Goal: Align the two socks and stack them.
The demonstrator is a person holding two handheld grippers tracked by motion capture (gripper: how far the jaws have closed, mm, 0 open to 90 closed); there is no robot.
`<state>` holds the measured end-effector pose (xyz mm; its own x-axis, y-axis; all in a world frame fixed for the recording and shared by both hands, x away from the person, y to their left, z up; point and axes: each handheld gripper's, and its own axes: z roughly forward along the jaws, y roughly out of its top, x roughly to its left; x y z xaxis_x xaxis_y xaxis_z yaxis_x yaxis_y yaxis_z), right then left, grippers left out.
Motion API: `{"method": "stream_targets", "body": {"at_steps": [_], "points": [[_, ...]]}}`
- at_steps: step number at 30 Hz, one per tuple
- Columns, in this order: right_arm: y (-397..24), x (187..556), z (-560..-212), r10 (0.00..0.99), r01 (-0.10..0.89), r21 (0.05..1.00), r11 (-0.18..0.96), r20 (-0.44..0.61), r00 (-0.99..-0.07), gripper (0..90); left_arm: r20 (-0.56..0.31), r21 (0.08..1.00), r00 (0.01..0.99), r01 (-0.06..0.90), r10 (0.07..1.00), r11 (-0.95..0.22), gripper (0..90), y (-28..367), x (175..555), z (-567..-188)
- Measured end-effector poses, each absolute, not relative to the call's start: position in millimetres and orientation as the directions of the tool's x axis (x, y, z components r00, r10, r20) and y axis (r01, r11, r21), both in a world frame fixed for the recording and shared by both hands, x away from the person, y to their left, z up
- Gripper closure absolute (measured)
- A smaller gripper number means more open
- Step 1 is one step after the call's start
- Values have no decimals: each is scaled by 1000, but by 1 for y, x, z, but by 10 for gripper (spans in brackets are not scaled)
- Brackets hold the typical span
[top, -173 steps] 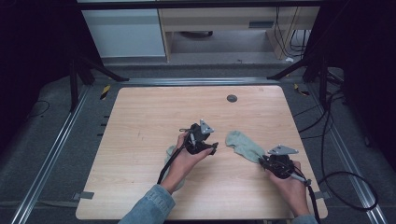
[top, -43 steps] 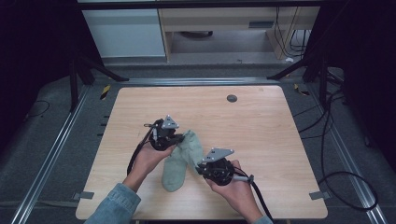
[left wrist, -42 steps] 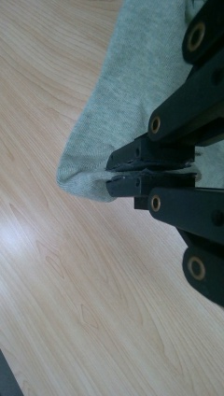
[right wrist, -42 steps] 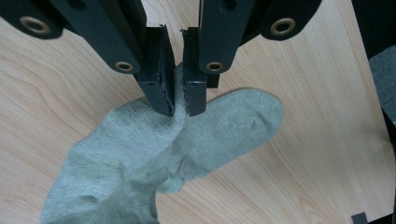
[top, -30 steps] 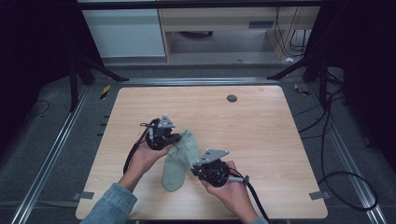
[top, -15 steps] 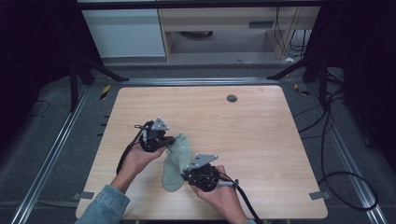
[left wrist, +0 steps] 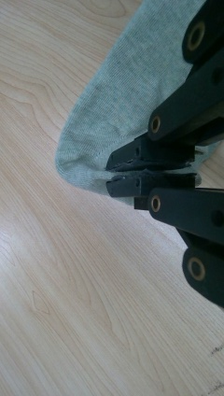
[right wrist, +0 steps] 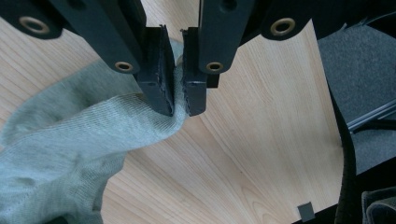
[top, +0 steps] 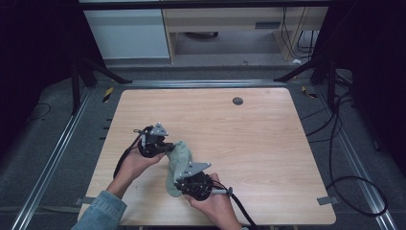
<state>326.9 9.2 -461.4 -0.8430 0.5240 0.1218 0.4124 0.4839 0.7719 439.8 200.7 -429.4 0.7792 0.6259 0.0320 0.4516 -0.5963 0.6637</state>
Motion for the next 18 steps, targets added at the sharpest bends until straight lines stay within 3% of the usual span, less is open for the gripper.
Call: {"method": "stream_targets", "body": {"at_steps": [18], "points": [[22,325,-470,516,431,768,474,154,-842,830,36,635,802,443,597,-633,858,202,441,-434]]}}
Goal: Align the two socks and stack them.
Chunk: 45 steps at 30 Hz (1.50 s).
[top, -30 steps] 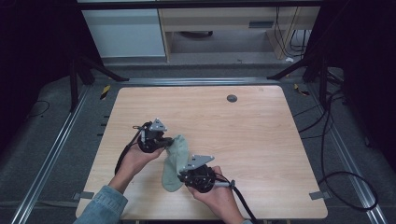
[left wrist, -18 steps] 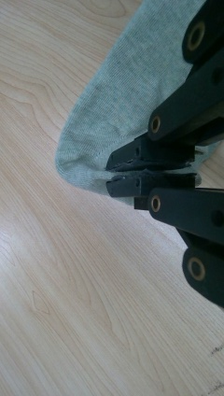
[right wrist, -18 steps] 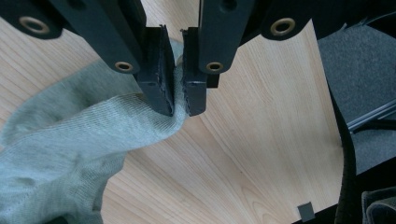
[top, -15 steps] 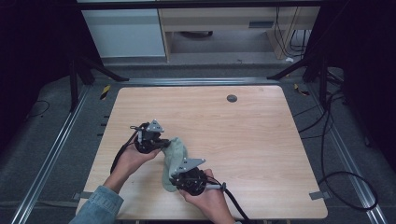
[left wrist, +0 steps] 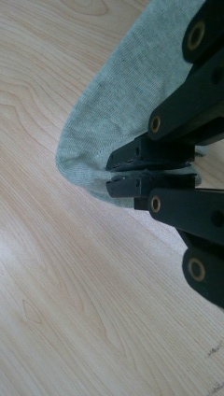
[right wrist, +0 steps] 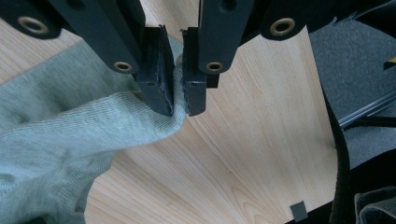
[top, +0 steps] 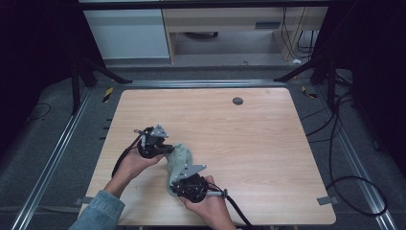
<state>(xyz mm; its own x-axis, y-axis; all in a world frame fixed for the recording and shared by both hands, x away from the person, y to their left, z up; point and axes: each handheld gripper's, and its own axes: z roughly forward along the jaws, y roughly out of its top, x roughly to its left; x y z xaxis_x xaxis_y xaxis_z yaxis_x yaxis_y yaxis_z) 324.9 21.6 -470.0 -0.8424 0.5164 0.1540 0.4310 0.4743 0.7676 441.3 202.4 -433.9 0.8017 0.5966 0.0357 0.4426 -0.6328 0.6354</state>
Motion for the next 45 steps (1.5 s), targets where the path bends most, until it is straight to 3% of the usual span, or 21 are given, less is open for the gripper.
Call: {"method": "stream_targets", "body": {"at_steps": [14,31,36,45], "points": [[24,326,-472,516,444,771,457,177,-838,814,20,635,808,445,589,-631,856,201,447,-433],[16,327,-482,555,464,744,481,152,-818,670,7,633,808,452,589,-628,780,193,457,-457],[11,326,-487,571,480,734,481,153,-807,646,11,637,808,448,589,-627,793,190,458,-459],[10,325,-483,560,464,743,482,146,-815,813,10,633,816,442,578,-636,860,187,454,-453]]}}
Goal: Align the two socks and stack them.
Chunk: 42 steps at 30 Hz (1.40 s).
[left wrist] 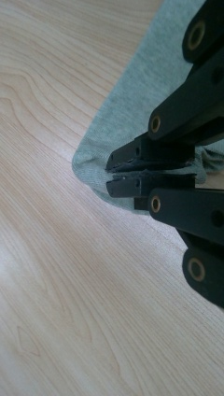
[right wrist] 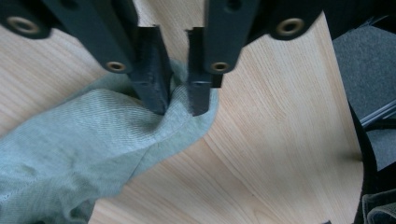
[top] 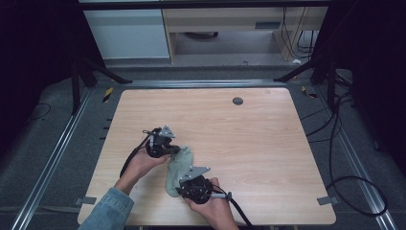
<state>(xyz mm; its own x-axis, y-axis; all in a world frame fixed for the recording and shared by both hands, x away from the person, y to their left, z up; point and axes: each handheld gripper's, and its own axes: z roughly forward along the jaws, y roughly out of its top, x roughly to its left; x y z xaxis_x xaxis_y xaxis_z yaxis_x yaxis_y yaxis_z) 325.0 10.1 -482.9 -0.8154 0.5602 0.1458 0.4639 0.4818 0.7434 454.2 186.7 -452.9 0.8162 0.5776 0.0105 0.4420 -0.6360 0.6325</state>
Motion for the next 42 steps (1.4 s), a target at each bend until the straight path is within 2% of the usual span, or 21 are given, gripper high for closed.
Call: {"method": "stream_targets", "body": {"at_steps": [7,12,13,15,18,22,34,42], "points": [[14,322,-473,547,445,760,474,142,-825,825,37,630,823,421,566,-653,862,189,451,-436],[17,323,-479,544,455,750,481,152,-825,804,29,602,828,433,560,-671,859,189,456,-447],[17,324,-481,545,460,740,490,152,-825,756,22,600,829,436,558,-671,847,189,457,-450],[17,324,-481,548,460,740,491,148,-823,722,23,601,832,432,555,-672,836,189,458,-456],[8,320,-477,560,451,743,494,125,-819,598,19,609,823,441,568,-659,789,190,459,-462],[2,316,-474,568,436,750,497,99,-817,562,25,614,821,437,570,-657,746,191,461,-464],[21,313,-470,502,337,776,533,30,-864,626,51,652,812,414,581,-635,705,195,458,-457],[28,317,-482,507,338,747,573,2,-862,598,69,681,808,390,585,-619,703,203,444,-445]]}}
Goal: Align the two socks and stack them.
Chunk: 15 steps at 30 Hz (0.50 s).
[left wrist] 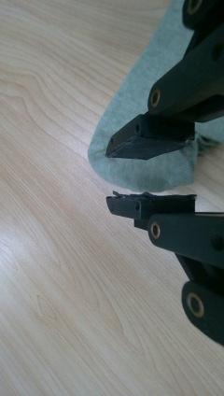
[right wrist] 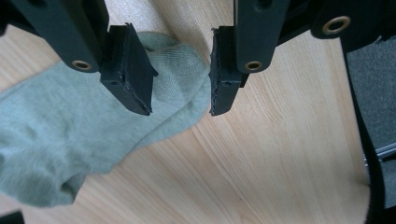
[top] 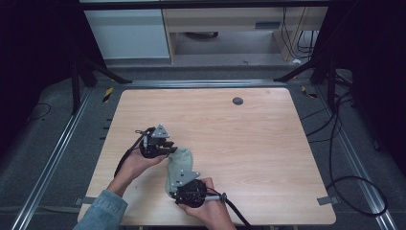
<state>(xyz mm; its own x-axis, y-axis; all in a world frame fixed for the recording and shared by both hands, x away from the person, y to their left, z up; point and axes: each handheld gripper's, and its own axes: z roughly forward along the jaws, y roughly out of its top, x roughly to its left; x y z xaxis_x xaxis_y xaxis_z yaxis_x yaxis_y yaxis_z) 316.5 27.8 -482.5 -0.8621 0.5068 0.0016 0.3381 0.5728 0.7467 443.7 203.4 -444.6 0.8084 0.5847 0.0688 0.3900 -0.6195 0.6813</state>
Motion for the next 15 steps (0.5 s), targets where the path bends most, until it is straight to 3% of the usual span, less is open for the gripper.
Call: {"method": "stream_targets", "body": {"at_steps": [10,15], "points": [[31,320,-489,512,337,731,594,-19,-859,745,69,685,817,379,573,-622,705,212,427,-455],[30,319,-488,513,336,738,585,-15,-858,728,61,695,824,370,563,-617,728,210,426,-453]]}}
